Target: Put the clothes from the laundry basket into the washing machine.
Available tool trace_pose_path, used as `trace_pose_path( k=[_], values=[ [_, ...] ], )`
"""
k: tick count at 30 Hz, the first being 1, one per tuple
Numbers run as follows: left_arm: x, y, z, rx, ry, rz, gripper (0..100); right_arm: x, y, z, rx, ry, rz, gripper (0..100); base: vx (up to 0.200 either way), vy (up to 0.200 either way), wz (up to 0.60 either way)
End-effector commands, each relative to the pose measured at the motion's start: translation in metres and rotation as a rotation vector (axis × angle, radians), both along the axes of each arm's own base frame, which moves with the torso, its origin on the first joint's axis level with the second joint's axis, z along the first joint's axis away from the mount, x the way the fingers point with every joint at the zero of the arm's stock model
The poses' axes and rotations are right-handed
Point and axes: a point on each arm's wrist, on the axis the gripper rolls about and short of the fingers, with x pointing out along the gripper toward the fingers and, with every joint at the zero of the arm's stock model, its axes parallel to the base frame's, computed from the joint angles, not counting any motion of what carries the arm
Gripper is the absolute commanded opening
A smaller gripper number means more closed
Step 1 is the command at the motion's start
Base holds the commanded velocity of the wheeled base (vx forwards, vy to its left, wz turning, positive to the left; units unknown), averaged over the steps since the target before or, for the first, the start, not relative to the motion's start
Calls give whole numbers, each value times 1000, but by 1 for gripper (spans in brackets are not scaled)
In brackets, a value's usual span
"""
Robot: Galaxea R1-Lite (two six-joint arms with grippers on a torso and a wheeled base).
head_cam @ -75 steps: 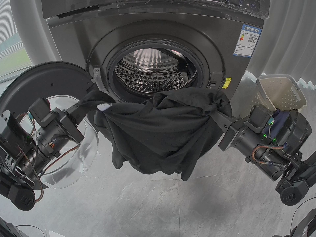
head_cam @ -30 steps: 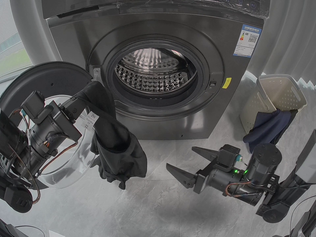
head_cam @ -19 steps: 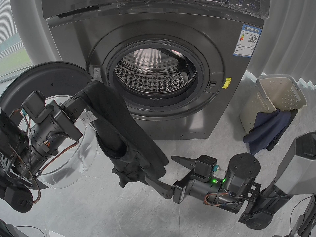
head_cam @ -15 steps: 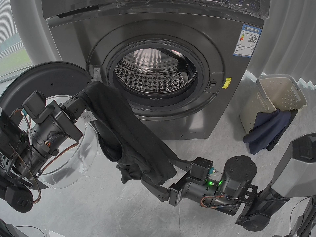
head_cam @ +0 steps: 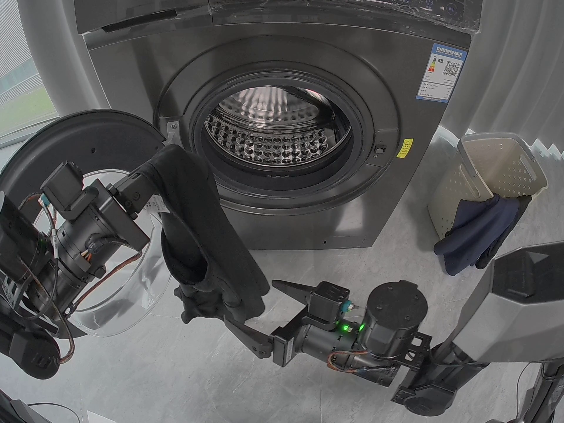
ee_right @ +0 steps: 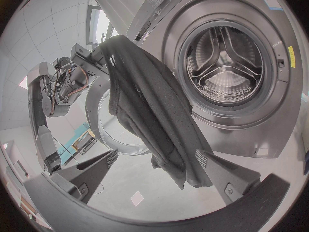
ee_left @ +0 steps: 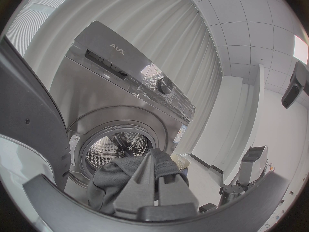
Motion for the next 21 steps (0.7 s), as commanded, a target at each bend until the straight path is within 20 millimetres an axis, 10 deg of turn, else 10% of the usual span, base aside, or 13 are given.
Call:
trace_pose_path(
  k=[1,10,11,21],
  values=[
    [0,0,-1,1,3,1,0,8,22,-11,-2,-23,21,100,0,0,0],
    [0,0,0,-1,0,1,0,41,53,-17,41,-91,34,100,0,0,0],
    [0,0,1,-2,-3,1,0,65,53,-25,46,-119,6,0,0,0,0],
    [2,2,0,-2,1,10,0,43,16,26,73,-144,-10,0,0,0,0]
  ],
)
